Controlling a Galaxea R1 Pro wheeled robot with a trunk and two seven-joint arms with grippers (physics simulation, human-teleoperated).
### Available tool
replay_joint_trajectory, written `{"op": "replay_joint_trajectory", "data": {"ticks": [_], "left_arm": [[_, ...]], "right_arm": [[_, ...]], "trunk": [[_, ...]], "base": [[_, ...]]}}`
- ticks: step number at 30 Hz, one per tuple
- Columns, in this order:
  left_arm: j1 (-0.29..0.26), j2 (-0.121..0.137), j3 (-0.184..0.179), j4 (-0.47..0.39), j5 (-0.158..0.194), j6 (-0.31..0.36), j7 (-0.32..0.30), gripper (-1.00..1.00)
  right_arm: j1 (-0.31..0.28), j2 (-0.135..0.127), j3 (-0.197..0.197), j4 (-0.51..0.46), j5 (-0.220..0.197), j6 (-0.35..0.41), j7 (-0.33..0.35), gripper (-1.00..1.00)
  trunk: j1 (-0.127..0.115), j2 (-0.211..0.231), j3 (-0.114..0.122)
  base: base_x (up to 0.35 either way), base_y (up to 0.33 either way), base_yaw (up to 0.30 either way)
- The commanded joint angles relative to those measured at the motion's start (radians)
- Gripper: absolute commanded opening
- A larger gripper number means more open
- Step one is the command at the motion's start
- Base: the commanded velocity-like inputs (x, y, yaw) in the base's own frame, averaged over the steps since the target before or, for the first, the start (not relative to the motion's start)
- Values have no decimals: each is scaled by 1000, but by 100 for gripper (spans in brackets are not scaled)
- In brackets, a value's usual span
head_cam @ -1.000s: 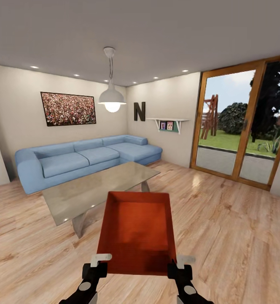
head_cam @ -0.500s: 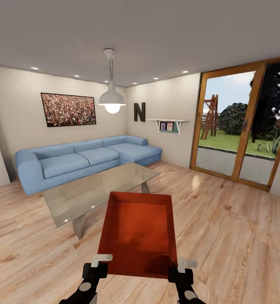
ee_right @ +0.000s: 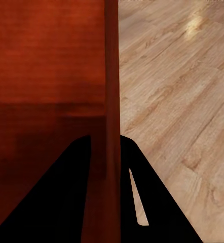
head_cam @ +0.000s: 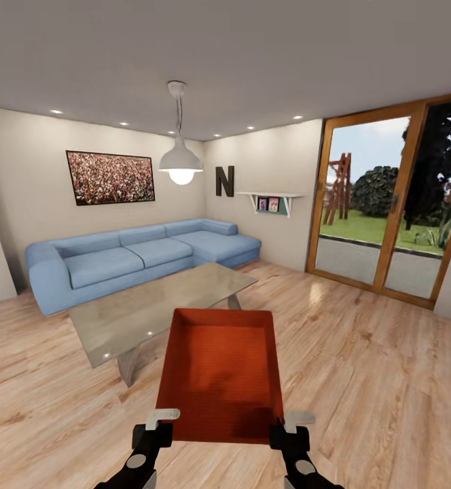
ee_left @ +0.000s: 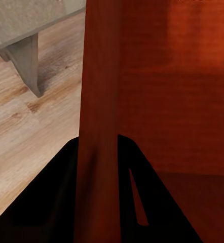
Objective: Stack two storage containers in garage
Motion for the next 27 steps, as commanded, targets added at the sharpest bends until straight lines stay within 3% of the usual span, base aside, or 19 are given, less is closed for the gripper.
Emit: {"op": "replay_joint_trajectory", "data": {"ticks": [1, 27], "left_arm": [[0, 0, 11, 3, 8, -3, 13, -100], [0, 0, 12, 3, 8, -3, 13, -100]], "right_arm": [[-1, 1, -7, -38, 15, -57, 6, -100], [-1, 1, -9, -35, 14, -51, 6, -100]], "trunk": [[-4, 6, 2], [-104, 188, 83]], "base": [[0, 0, 0], [0, 0, 0]]}}
